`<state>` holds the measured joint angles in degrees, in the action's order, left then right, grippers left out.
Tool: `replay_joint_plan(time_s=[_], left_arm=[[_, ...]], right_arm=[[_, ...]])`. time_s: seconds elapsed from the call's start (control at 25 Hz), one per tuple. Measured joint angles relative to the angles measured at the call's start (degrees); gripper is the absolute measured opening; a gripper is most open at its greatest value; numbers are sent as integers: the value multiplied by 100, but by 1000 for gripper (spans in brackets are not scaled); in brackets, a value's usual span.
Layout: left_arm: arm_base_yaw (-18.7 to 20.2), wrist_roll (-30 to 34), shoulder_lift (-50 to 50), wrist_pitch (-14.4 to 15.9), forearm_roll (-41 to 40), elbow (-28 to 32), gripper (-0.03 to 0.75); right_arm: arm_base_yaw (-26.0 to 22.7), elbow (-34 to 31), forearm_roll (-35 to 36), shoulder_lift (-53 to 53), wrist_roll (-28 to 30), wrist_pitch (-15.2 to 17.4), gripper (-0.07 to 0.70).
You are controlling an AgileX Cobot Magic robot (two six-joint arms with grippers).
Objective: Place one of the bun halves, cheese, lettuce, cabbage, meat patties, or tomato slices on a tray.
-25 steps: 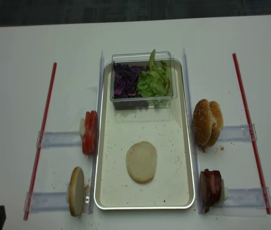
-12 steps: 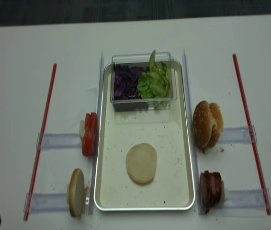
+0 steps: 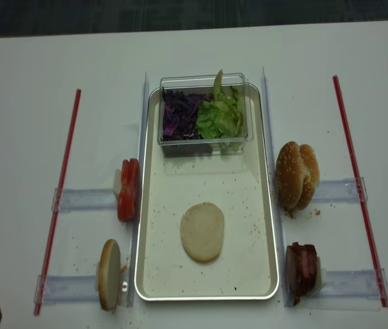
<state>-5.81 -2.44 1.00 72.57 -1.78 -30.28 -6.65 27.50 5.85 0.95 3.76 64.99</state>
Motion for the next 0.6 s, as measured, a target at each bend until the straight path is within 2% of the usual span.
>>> replay_joint_plan(time_s=[0.6], left_arm=[[563,-24,0,-43,-13,0,565]], right_arm=[[0,0,0,0,21,0,319]])
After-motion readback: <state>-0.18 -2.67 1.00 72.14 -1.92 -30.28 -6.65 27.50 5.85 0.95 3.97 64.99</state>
